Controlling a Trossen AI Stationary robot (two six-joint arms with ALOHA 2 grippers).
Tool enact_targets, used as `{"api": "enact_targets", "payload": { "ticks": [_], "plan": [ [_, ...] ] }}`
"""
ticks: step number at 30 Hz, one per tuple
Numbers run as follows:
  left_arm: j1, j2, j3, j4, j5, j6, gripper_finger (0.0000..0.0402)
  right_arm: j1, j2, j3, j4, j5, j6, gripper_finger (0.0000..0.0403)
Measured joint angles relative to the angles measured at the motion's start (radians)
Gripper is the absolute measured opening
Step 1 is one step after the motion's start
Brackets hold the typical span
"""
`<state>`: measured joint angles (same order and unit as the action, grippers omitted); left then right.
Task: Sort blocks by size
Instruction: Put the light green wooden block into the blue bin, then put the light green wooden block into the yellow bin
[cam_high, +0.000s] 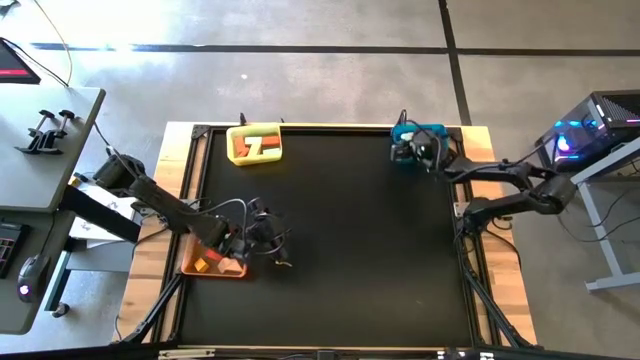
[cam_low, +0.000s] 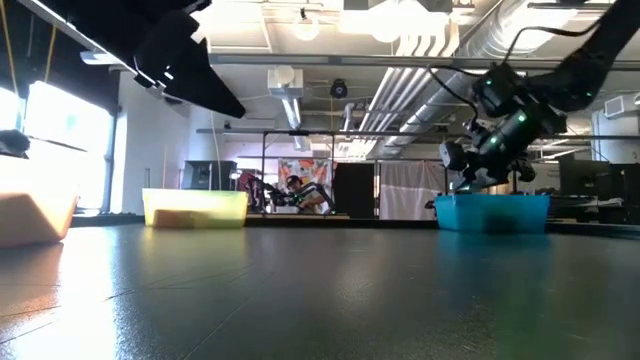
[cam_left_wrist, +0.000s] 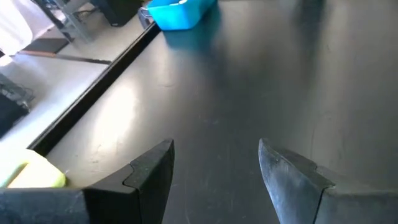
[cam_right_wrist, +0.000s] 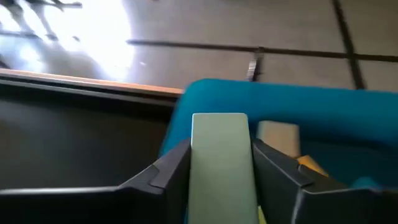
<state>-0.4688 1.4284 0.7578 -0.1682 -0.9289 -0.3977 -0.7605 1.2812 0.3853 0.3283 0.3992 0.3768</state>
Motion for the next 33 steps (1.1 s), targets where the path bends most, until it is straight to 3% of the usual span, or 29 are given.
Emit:
{"api": "enact_targets", "payload": {
  "ticks": [6, 12, 18, 21, 26, 30, 33],
  "plan": [
    [0.005, 0.000, 0.000, 0.002, 0.010, 0.002, 0.0221, -0.032, 0.000, 0.070, -0.077, 0.001, -0.077, 0.0201],
    [-0.002, 0.000, 0.000, -0.004, 0.010, -0.006, 0.0221, 0.046, -0.020, 0.019, -0.015, 0.004, -0.087, 0.0219],
    [-0.039, 0.000, 0.000, -0.007, -0.023, -0.042, 0.0221, 0.189, -0.166, -0.133, 0.088, 0.020, -0.069, 0.0221],
    [-0.050, 0.000, 0.000, -0.007, -0.050, -0.055, 0.0221, 0.194, -0.272, -0.166, 0.082, 0.054, -0.064, 0.0221],
    [-0.039, 0.000, 0.000, -0.003, -0.060, -0.053, 0.0221, 0.051, -0.330, -0.004, -0.223, -0.125, -0.060, 0.0212],
    [-0.019, 0.000, 0.000, 0.004, -0.063, -0.039, 0.0221, -0.044, -0.257, 0.159, -0.465, -0.174, -0.127, 0.0200],
    [-0.006, 0.000, 0.000, 0.005, -0.061, -0.017, 0.0221, -0.097, -0.164, 0.235, -0.529, -0.256, -0.161, 0.0194]
  ]
}}
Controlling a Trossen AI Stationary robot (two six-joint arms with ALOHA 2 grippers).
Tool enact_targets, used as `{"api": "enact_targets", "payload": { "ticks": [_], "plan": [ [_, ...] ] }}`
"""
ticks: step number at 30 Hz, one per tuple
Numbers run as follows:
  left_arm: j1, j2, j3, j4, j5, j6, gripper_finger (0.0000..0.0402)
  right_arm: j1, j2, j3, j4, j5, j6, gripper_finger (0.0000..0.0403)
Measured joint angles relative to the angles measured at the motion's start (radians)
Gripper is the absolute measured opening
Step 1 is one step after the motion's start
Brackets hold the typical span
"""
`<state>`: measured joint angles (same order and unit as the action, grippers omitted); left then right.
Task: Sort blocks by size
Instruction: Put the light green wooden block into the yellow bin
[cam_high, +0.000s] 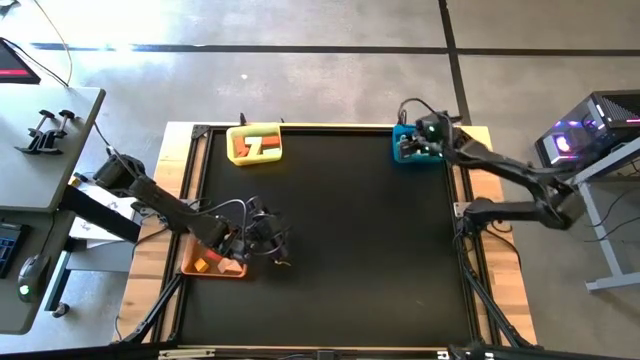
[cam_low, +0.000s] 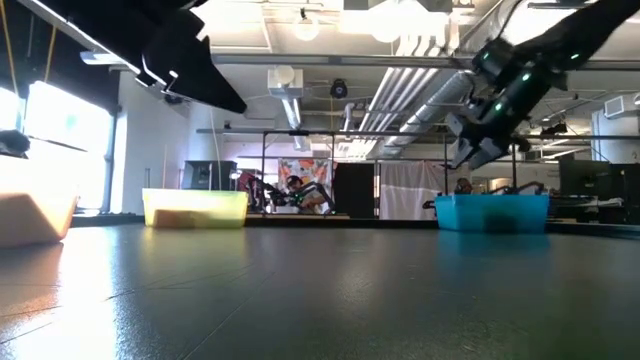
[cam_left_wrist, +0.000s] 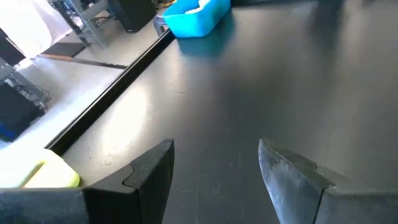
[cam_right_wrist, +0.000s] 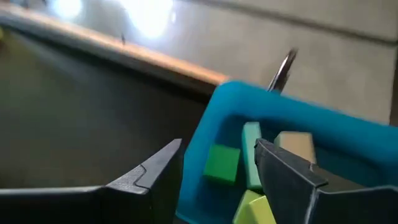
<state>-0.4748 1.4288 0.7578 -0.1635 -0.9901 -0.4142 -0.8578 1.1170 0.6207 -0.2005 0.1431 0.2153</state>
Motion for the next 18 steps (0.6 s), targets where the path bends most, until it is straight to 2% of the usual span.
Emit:
{"api": "enact_targets", "payload": {
  "ticks": [3, 10, 15, 18],
  "plan": [
    [0.011, 0.000, 0.000, 0.000, 0.007, 0.007, 0.0221, -0.038, 0.113, 0.046, -0.019, -0.044, -0.019, 0.0192],
    [0.018, 0.000, 0.000, 0.000, 0.021, 0.052, 0.0221, -0.086, 0.367, 0.219, -0.121, -0.049, -0.073, 0.0192],
    [0.017, 0.000, 0.000, 0.001, 0.022, 0.059, 0.0221, -0.098, 0.499, 0.361, -0.263, -0.048, -0.111, 0.0192],
    [0.017, 0.000, 0.000, 0.001, 0.022, 0.059, 0.0221, -0.099, 0.549, 0.415, -0.338, -0.001, -0.137, 0.0192]
  ]
}}
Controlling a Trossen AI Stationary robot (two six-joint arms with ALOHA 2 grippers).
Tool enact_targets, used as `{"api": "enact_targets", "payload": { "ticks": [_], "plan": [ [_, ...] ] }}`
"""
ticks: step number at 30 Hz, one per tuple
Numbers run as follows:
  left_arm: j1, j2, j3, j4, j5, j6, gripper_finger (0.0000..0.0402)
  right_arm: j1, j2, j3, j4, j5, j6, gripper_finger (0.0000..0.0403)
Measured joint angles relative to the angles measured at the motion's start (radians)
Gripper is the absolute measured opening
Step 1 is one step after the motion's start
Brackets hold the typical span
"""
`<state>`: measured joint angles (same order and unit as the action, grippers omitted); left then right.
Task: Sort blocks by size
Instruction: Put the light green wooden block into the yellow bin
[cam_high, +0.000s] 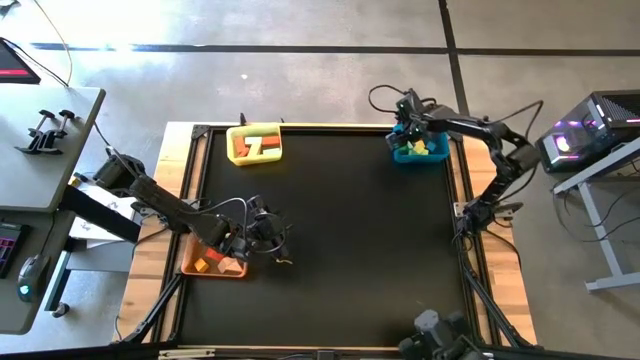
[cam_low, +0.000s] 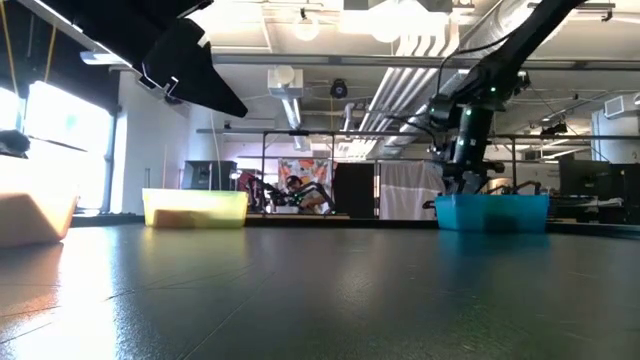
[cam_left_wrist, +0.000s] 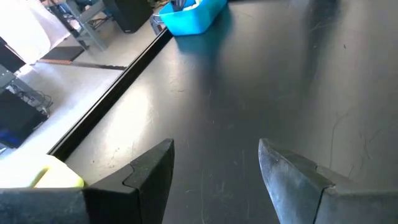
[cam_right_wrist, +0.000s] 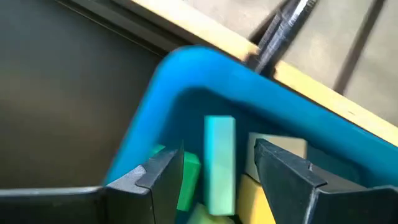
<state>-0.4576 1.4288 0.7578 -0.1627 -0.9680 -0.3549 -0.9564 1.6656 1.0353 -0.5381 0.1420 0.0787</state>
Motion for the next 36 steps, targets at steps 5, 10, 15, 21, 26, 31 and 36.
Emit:
{"api": "enact_targets", "payload": {
  "ticks": [5, 10, 15, 21, 26, 31, 36],
  "plan": [
    [0.000, 0.000, 0.000, 0.000, 0.000, 0.000, 0.0221, 0.000, 0.011, 0.017, -0.051, 0.023, -0.016, 0.0192],
    [0.000, 0.000, 0.000, 0.000, 0.001, -0.003, 0.0221, -0.019, 0.020, 0.016, -0.044, 0.003, -0.015, 0.0192],
    [0.000, 0.000, 0.000, 0.002, 0.001, -0.007, 0.0221, -0.027, 0.079, 0.018, -0.013, -0.012, -0.017, 0.0192],
    [-0.001, 0.000, 0.000, 0.002, 0.016, -0.008, 0.0221, -0.026, 0.149, 0.019, 0.006, -0.051, -0.034, 0.0162],
    [-0.001, 0.000, 0.000, 0.003, 0.023, -0.008, 0.0221, -0.026, 0.152, 0.018, 0.008, -0.064, -0.041, 0.0079],
    [-0.001, 0.000, 0.000, 0.003, 0.023, -0.008, 0.0221, -0.026, 0.074, 0.009, -0.026, -0.056, -0.062, 0.0054],
    [-0.001, 0.000, 0.000, 0.003, 0.023, -0.008, 0.0221, -0.026, -0.064, 0.011, -0.071, -0.068, -0.061, 0.0054]
  ]
}}
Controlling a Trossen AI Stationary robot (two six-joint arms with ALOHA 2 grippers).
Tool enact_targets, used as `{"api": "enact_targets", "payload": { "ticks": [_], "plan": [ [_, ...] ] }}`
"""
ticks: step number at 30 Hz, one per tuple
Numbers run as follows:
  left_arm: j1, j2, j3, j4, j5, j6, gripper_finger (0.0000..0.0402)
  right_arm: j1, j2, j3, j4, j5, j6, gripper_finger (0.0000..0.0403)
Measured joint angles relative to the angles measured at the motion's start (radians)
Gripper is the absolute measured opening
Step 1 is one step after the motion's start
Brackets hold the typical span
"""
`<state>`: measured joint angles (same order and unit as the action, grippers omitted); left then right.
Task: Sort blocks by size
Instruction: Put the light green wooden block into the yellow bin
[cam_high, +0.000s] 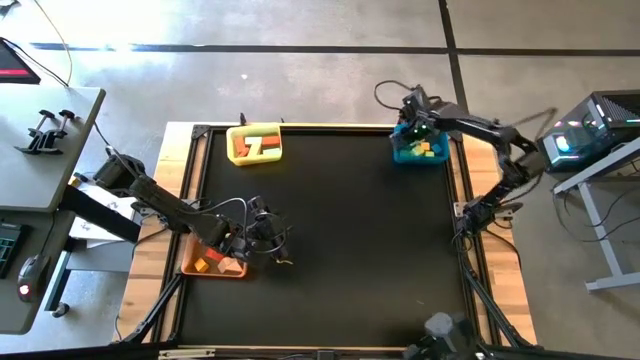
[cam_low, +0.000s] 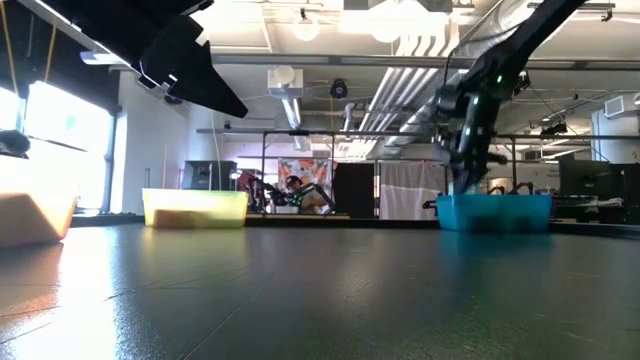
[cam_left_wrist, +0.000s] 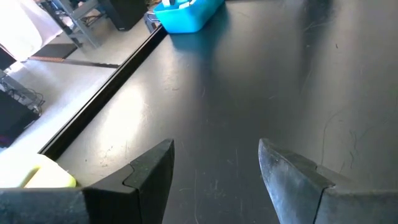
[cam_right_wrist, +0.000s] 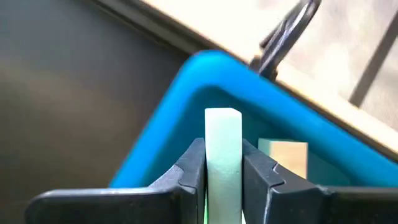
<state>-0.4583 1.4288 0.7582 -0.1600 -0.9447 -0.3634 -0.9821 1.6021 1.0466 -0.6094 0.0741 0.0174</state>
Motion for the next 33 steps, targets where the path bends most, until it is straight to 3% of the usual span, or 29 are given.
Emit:
{"api": "enact_targets", "payload": {
  "ticks": [3, 8, 12, 15, 17, 20, 24, 27, 33],
  "plan": [
    [0.000, 0.000, 0.000, 0.000, 0.000, 0.000, 0.0221, 0.003, -0.088, 0.000, -0.008, -0.061, -0.011, 0.0054],
    [0.000, 0.000, 0.000, 0.000, 0.000, 0.004, 0.0221, 0.051, -0.226, -0.087, 0.131, -0.278, -0.041, 0.0054],
    [0.010, 0.001, 0.000, 0.019, -0.016, 0.053, 0.0221, 0.166, -0.303, -0.259, 0.442, -0.411, 0.050, 0.0054],
    [0.049, 0.015, -0.033, 0.189, -0.031, 0.131, 0.0221, 0.308, -0.313, -0.405, 0.804, -0.458, 0.137, 0.0054],
    [0.092, 0.035, -0.100, 0.404, 0.038, 0.203, 0.0221, 0.413, -0.297, -0.491, 1.055, -0.451, 0.196, 0.0054],
    [0.171, 0.086, -0.213, 0.805, 0.265, 0.271, 0.0221, 0.573, -0.256, -0.577, 1.397, -0.395, 0.240, 0.0053],
    [0.256, 0.190, -0.284, 1.205, 0.486, 0.282, 0.0221, 0.751, -0.195, -0.602, 1.635, -0.302, 0.231, 0.0054],
    [0.295, 0.268, -0.280, 1.344, 0.612, 0.306, 0.0223, 0.851, -0.145, -0.568, 1.673, -0.208, 0.183, 0.0054],
    [0.324, 0.359, -0.206, 1.401, 0.697, 0.289, 0.0250, 0.956, -0.054, -0.469, 1.668, -0.144, 0.095, 0.0054]
  ]
}}
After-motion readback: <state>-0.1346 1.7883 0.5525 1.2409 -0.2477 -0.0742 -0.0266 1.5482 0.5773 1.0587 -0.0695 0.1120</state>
